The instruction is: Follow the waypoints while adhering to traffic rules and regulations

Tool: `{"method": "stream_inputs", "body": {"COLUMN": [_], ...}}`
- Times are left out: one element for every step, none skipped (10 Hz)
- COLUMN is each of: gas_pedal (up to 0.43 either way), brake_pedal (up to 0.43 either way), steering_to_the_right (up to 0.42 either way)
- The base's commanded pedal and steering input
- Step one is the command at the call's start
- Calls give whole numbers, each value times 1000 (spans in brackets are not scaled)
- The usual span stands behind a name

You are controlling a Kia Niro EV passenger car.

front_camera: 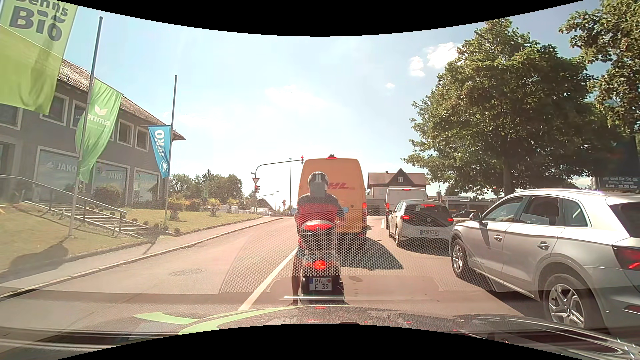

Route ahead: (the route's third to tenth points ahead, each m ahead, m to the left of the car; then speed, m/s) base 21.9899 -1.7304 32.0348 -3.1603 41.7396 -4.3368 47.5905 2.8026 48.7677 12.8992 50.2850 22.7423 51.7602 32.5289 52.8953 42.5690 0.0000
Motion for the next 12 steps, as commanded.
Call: {"method": "stream_inputs", "body": {"gas_pedal": [0, 0, 0, 0, 0, 0, 0, 0, 0, 0, 0, 0], "brake_pedal": [250, 250, 250, 250, 250, 250, 250, 250, 250, 250, 250, 250], "steering_to_the_right": [19, 19, 19, 19, 19, 19, 19, 19, 19, 19, 19, 19]}}
